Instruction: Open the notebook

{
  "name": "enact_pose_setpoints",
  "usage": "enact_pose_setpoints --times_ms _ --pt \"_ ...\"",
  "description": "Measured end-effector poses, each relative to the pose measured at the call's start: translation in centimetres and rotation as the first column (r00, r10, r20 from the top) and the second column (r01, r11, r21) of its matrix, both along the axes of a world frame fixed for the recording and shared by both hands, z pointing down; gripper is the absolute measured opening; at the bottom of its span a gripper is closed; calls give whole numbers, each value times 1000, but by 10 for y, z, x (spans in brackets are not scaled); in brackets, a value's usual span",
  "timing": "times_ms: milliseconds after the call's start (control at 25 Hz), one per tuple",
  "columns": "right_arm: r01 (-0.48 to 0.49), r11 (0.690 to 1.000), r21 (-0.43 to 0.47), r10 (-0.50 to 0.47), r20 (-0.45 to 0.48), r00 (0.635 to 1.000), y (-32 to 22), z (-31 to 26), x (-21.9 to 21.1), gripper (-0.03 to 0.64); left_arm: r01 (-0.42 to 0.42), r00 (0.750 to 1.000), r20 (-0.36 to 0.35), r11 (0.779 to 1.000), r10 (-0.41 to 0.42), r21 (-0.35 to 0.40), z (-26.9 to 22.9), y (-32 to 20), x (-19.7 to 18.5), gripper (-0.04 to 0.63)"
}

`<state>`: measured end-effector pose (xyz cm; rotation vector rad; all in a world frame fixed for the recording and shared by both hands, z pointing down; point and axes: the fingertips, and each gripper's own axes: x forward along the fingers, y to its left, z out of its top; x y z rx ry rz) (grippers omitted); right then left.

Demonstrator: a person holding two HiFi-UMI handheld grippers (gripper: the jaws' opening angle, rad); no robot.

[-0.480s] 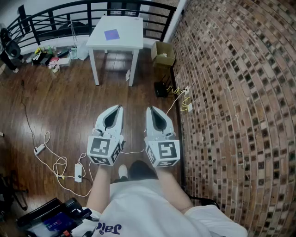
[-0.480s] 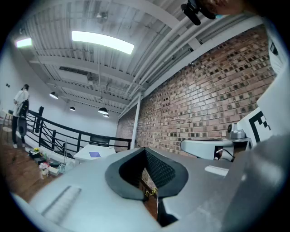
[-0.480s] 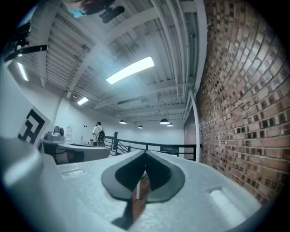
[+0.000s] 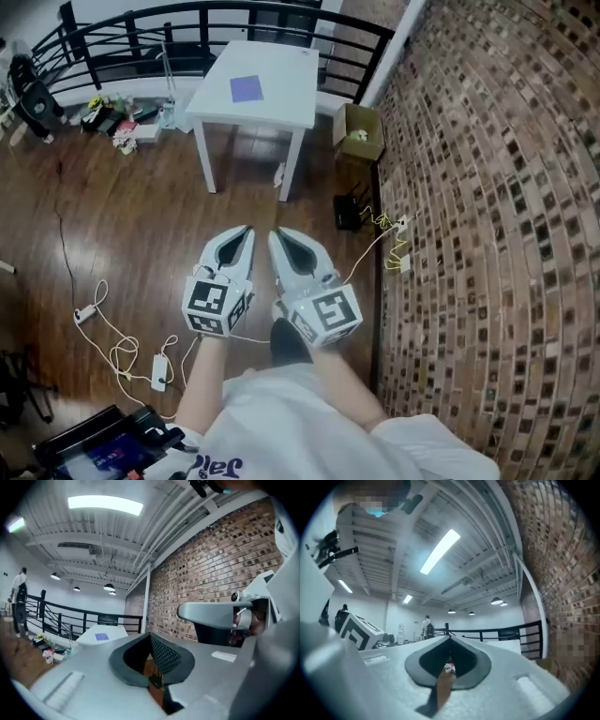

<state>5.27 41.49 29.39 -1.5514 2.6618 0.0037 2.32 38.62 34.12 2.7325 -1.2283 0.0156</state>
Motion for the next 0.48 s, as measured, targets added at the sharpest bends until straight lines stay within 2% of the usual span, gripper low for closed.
enact_pose_setpoints --times_ms 120,200,320,480 --pt "0 997 74 6 -81 997 -64 -19 25 -11 26 999 -22 994 -23 103 -31 -67 29 15" --pt "0 996 94 8 -84 996 -107 -29 48 -11 48 999 -13 988 -47 146 -46 -108 46 15" --pt "15 995 94 -10 -58 998 -161 -35 75 -11 86 996 -3 984 -87 156 -52 -154 57 15" --pt "26 999 25 -25 -59 998 -223 -17 88 -11 124 991 25 985 -128 117 -40 -210 56 15"
